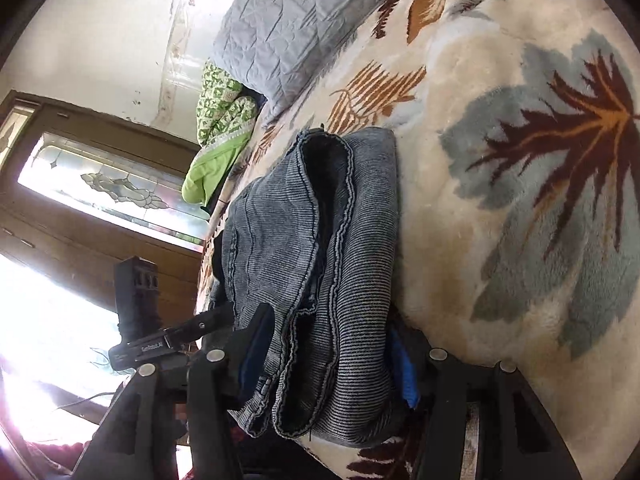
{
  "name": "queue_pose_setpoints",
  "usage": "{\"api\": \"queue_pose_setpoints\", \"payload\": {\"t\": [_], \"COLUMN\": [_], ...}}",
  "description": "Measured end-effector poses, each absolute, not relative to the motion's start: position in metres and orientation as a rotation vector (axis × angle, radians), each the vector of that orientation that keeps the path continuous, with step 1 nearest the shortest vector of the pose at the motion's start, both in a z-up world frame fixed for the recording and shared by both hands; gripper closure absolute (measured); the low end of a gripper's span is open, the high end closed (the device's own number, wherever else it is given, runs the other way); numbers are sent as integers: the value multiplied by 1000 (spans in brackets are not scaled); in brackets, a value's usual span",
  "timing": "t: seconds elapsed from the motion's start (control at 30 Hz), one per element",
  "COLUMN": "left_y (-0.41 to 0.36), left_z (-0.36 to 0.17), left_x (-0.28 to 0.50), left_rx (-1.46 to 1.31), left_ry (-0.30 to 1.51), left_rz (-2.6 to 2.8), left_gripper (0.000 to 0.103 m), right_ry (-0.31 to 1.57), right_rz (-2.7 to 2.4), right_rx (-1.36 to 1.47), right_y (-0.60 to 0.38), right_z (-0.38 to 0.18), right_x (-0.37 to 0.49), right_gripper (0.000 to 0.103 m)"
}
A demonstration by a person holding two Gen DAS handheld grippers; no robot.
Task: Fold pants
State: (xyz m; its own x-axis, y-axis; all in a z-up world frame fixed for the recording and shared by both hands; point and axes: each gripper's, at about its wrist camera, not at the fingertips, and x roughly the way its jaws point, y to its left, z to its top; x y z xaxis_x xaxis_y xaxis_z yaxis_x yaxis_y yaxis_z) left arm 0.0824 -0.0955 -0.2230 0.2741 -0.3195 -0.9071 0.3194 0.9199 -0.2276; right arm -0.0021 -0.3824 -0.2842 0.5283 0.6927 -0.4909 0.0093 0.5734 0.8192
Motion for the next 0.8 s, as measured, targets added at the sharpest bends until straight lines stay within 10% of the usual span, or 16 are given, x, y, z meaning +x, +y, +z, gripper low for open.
{"api": "queue_pose_setpoints", "payload": {"t": [0.33, 0.6, 0.8], "left_y": [-99, -110, -103], "left_z": [-203, -212, -191], "left_x": [71, 69, 61], "left_rx": [-2, 89, 79], "left_ry": [1145, 1123, 1059], "left_rz": [-433, -393, -411], "left_gripper": [45, 31, 67], "right_ry": [848, 878, 812], "right_rz": [491, 340, 304], "right_rx": [581, 312, 129], "right_y": [-351, -320, -293], "right_z": [-245, -240, -210], "right_x": [-13, -16, -32], "right_gripper": [76, 77, 82]}}
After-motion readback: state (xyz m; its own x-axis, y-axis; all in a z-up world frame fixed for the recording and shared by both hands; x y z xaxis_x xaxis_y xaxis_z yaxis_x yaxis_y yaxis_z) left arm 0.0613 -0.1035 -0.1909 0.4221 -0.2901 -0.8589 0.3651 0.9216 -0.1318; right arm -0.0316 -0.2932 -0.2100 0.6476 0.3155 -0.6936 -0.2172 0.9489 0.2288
